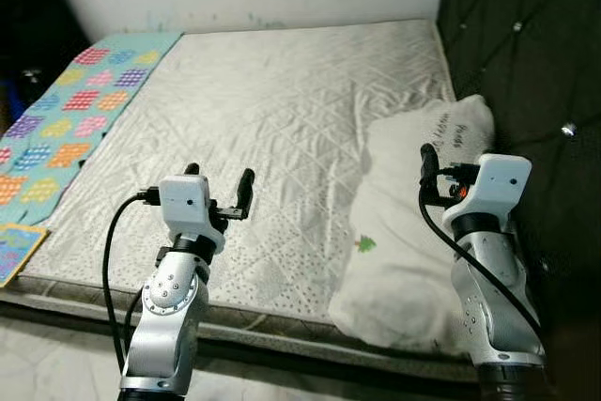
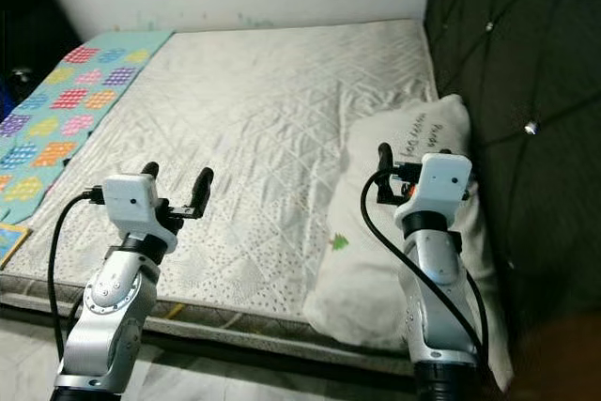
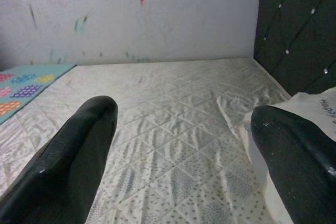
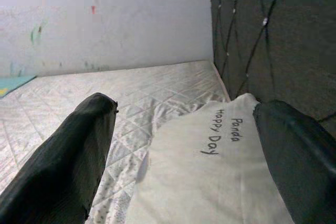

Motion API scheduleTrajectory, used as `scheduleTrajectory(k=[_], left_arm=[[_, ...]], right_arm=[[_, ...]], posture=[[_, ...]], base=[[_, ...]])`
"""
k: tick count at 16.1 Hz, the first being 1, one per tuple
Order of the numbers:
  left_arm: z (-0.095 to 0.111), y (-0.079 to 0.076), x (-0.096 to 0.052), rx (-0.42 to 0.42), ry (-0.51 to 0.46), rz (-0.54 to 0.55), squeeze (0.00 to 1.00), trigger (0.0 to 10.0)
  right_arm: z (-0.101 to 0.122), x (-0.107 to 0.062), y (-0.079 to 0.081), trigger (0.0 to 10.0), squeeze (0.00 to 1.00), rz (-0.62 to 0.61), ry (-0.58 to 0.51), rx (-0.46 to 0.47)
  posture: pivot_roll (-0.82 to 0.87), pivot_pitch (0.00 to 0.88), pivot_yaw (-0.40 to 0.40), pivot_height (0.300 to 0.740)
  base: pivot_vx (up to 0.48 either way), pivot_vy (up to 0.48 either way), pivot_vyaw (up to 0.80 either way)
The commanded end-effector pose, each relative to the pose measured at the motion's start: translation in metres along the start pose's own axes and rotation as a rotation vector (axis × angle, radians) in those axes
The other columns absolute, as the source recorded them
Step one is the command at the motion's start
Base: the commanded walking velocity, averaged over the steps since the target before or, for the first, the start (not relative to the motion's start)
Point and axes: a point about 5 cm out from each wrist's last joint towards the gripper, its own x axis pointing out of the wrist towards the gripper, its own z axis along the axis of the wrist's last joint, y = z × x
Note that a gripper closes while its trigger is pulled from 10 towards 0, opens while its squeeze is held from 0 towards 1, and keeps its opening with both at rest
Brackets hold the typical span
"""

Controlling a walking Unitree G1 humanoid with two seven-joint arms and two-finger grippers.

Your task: Clean up the room

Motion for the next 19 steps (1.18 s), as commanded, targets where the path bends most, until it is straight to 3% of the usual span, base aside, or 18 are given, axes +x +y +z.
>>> scheduleTrajectory(k=[1, 7, 15, 19], left_arm=[[-0.0038, 0.0034, -0.0009, -0.004, 0.024, -0.001, 0.0, 10.0], [-0.0026, -0.0007, 0.0022, -0.025, 0.021, -0.021, 0.0, 10.0], [-0.0024, -0.0028, 0.0071, -0.041, 0.014, -0.022, 0.0, 10.0], [-0.0033, -0.0031, 0.0068, -0.047, 0.016, -0.016, 0.0, 10.0]], right_arm=[[-0.0065, -0.0016, 0.0043, 10.0, 0.0, 0.013, 0.034, -0.003], [-0.0088, 0.0009, -0.0002, 10.0, 0.0, -0.023, 0.06, 0.006], [-0.0063, 0.0066, 0.0046, 10.0, 0.0, 0.011, 0.051, 0.007], [-0.0088, 0.0061, 0.0057, 10.0, 0.0, 0.021, 0.062, -0.001]], posture=[[-0.26, 0.0, 0.148, 0.74], [-0.27, 0.0, 0.158, 0.74], [-0.29, 0.0, 0.153, 0.74], [-0.28, 0.0, 0.15, 0.74]], base=[[0.0, 0.0, 0.0], [0.0, 0.0, -0.08], [0.0, 0.322, -0.64], [0.0, 0.348, 0.0]])
